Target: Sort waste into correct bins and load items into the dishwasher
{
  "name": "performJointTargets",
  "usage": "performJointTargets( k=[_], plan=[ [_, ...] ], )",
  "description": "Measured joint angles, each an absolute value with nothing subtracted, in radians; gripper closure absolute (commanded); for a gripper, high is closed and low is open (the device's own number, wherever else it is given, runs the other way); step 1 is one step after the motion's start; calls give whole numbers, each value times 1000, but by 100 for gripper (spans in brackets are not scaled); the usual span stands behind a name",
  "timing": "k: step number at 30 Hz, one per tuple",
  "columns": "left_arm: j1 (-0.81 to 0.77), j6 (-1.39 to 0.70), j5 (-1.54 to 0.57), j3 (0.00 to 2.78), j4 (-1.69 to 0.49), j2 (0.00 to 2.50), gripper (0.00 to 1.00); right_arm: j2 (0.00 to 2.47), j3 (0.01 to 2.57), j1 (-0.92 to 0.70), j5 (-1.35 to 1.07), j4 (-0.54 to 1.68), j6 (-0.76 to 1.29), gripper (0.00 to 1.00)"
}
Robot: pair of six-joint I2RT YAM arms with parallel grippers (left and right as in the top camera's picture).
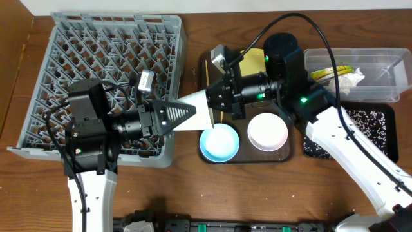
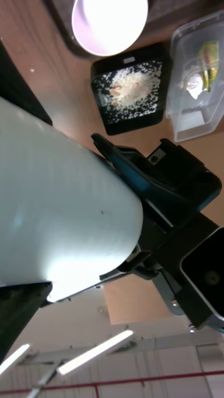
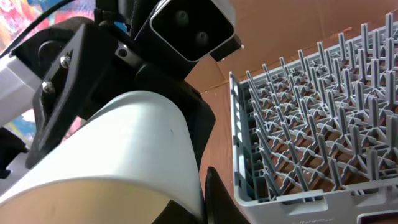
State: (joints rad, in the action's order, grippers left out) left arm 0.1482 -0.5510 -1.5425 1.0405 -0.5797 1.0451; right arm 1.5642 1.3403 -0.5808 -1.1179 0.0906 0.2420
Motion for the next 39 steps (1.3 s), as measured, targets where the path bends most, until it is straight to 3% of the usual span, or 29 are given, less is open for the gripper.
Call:
performJointTargets(
  k=[3, 6, 12, 15, 17, 21, 24, 28, 34, 39],
  plan=[
    [148, -551, -1542, 1040, -573, 1045, 40, 1564, 1340, -580, -1119, 86, 252, 84],
    [143, -553, -1541, 1040, -541, 1045, 42, 1565, 1340, -580, -1097, 78, 258, 60],
    [142, -537, -1451, 1040, -534, 1043, 45, 1565, 1340, -499, -1091, 71, 295, 53],
    [142, -521, -1341, 1040, -535, 1034, 46, 1567, 1340, -405, -1102, 75, 335, 37],
    [142, -517, -1262, 1040, -542, 1024, 46, 1568, 1341, -352, -1108, 106, 355, 32],
    [159, -495, -1013, 1042, -623, 996, 47, 1568, 1341, -297, -1064, 340, 387, 29],
    [197, -465, -783, 1049, -741, 981, 47, 1570, 1348, -300, -892, 621, 377, 26],
    [247, -434, -379, 1049, -872, 978, 47, 1580, 1344, -303, -654, 796, 349, 25],
    [282, -414, 71, 1049, -892, 987, 47, 1580, 1344, -328, -501, 823, 294, 24],
    [328, -414, 229, 1050, -865, 1069, 45, 1580, 1344, -360, -464, 814, 276, 24]
  ],
)
